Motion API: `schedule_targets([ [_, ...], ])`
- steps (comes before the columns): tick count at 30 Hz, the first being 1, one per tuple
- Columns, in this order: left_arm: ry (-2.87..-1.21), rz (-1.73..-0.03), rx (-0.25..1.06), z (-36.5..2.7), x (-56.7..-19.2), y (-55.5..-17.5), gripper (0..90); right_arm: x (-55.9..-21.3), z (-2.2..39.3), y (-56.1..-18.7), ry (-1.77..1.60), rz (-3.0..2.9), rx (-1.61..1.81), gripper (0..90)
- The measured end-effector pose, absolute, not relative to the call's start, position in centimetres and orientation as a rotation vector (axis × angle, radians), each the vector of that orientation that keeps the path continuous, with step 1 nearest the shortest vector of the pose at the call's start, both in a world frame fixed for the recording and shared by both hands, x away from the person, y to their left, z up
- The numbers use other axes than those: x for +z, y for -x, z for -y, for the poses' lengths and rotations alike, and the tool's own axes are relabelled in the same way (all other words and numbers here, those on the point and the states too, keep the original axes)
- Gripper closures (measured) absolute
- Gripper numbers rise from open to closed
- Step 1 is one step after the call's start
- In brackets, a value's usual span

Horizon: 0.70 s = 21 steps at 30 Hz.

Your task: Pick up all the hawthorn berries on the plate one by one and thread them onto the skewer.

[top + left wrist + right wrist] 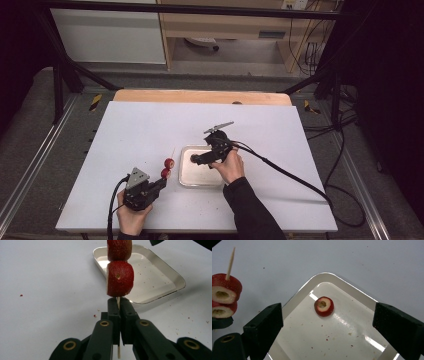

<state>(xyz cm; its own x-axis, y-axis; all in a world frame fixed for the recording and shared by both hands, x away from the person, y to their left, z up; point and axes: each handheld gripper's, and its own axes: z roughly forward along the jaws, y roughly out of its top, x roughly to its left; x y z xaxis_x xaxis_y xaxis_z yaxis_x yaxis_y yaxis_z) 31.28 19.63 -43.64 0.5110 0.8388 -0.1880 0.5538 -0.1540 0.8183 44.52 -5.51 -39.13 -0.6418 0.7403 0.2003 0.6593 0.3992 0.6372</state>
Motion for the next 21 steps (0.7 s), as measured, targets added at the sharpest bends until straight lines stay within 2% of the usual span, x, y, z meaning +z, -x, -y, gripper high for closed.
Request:
schedule_targets([
  [5, -1.833, -1.161, 0.392, -19.7, -43.6, -31.3, 87.9, -39.3, 4.5, -45.2, -1.311, -2.536, 1.032, 15.5],
  [14, -1.831, -1.164, 0.388, -19.9, -43.7, -31.3, 87.8, -40.0, 2.7, -46.1, -1.38, -2.551, 0.959, 32.0],
  [21, -1.832, -1.161, 0.381, -19.9, -43.7, -31.3, 87.8, -40.4, 2.1, -46.7, -1.492, -2.572, 0.875, 40.3],
])
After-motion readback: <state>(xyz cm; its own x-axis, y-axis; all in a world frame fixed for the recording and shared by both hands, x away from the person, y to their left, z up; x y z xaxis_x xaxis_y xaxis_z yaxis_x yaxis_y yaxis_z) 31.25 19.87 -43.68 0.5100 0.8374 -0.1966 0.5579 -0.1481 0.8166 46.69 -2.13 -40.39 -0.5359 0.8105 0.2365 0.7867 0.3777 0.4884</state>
